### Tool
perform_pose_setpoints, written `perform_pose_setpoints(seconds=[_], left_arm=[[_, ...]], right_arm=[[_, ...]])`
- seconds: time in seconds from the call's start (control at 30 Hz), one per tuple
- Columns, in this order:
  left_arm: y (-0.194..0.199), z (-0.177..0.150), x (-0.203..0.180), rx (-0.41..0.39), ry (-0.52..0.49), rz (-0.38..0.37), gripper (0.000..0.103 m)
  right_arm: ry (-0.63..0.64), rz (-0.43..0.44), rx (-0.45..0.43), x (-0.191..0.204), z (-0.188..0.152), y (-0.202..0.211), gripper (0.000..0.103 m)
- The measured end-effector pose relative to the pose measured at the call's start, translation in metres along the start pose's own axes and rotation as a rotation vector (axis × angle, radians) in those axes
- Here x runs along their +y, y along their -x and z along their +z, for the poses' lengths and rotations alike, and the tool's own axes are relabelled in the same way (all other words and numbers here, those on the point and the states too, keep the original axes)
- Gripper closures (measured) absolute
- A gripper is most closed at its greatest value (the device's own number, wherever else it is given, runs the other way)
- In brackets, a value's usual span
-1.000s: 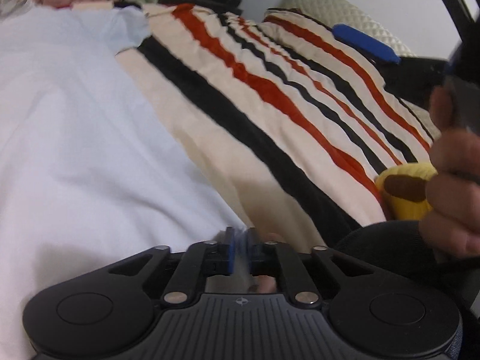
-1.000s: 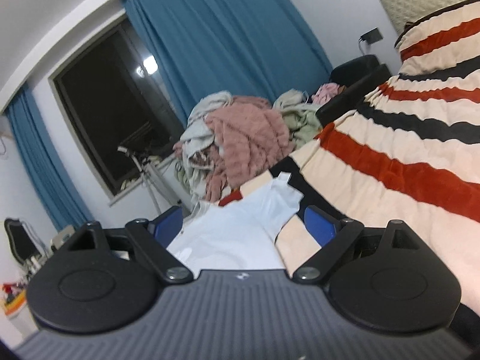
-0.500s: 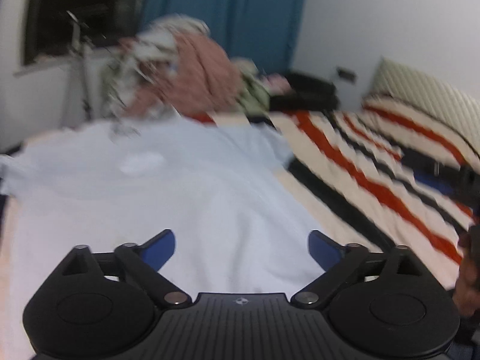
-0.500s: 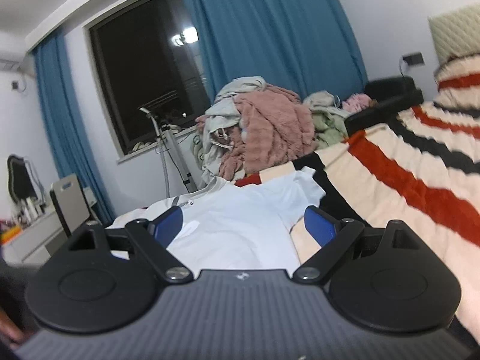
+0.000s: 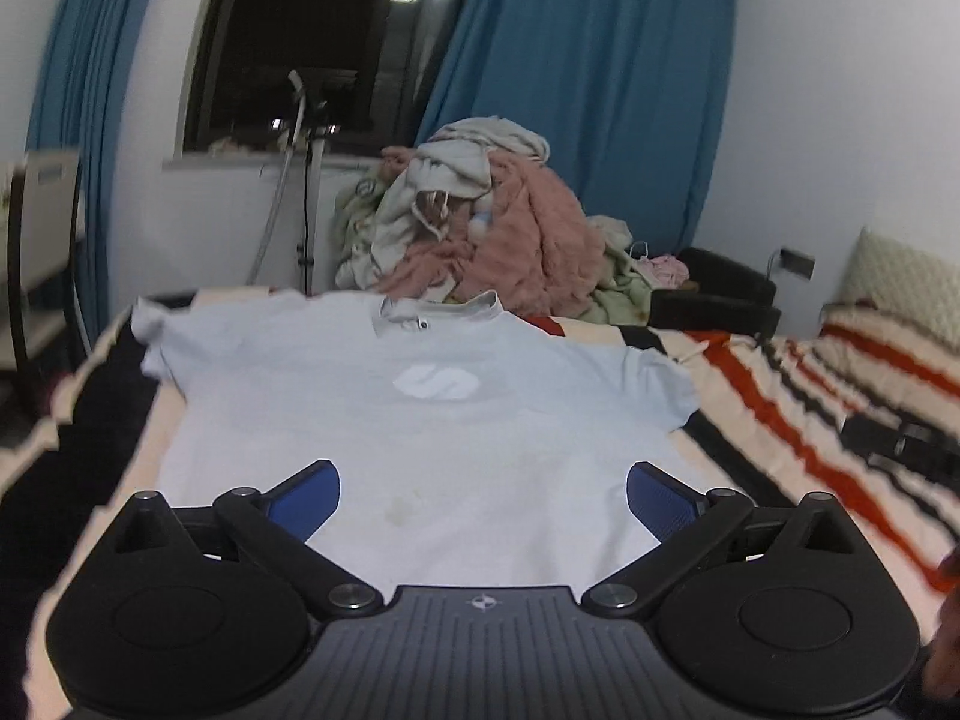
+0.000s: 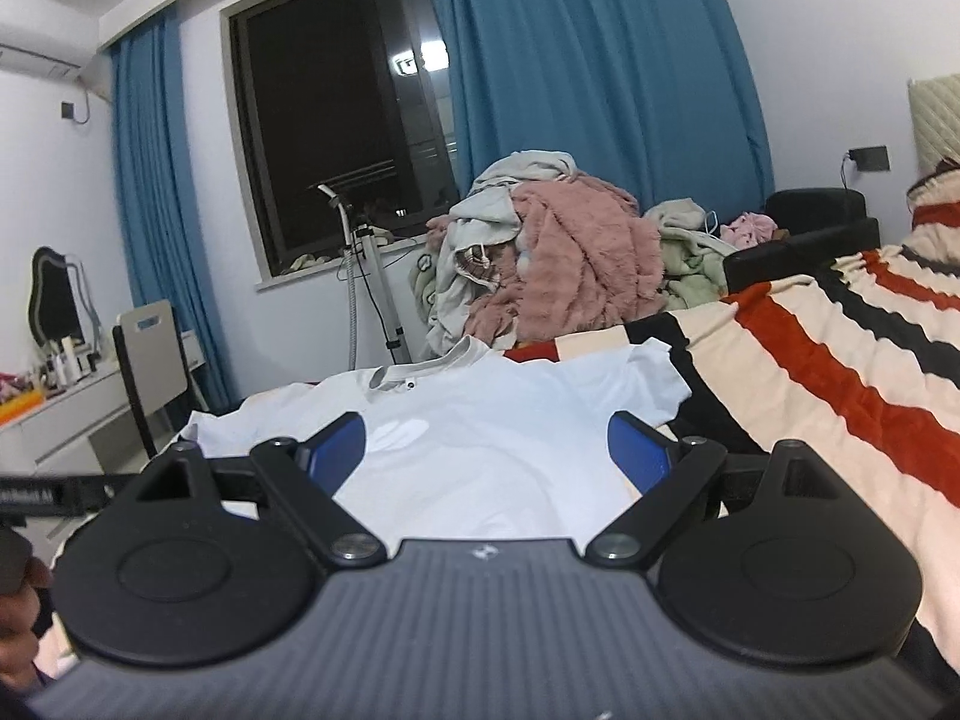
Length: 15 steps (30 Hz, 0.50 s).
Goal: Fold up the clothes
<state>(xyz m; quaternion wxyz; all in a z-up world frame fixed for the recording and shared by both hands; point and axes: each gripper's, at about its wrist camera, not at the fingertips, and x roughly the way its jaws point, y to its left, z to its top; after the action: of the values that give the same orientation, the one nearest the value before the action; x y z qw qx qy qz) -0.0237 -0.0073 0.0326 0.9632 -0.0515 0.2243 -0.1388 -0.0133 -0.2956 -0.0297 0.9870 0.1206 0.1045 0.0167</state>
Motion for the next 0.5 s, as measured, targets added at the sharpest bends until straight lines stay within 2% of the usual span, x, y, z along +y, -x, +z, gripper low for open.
perform_pose_setpoints(seconds=[0.13, 0.3, 0.43, 0.5], left_arm=[[0.01, 0.009, 0.019, -0.031, 0.04, 0.003, 0.0], [0.02, 0.016, 0.035, -0.075, 0.067, 0.045, 0.0], [0.012, 0.012, 0.044, -0.048, 0.113, 0.048, 0.0], [0.008, 0.009, 0.047, -0.041, 0.122, 0.064, 0.0]], right_arm=[[-0.004, -0.014, -0.013, 0.004, -0.002, 0.002, 0.014], [-0.139, 0.017, -0.013, -0.007, 0.007, -0.018, 0.014], [-0.559, 0.159, -0.011, -0.062, 0.016, -0.086, 0.014], [-0.705, 0.148, -0.018, -0.091, 0.015, -0.124, 0.014]])
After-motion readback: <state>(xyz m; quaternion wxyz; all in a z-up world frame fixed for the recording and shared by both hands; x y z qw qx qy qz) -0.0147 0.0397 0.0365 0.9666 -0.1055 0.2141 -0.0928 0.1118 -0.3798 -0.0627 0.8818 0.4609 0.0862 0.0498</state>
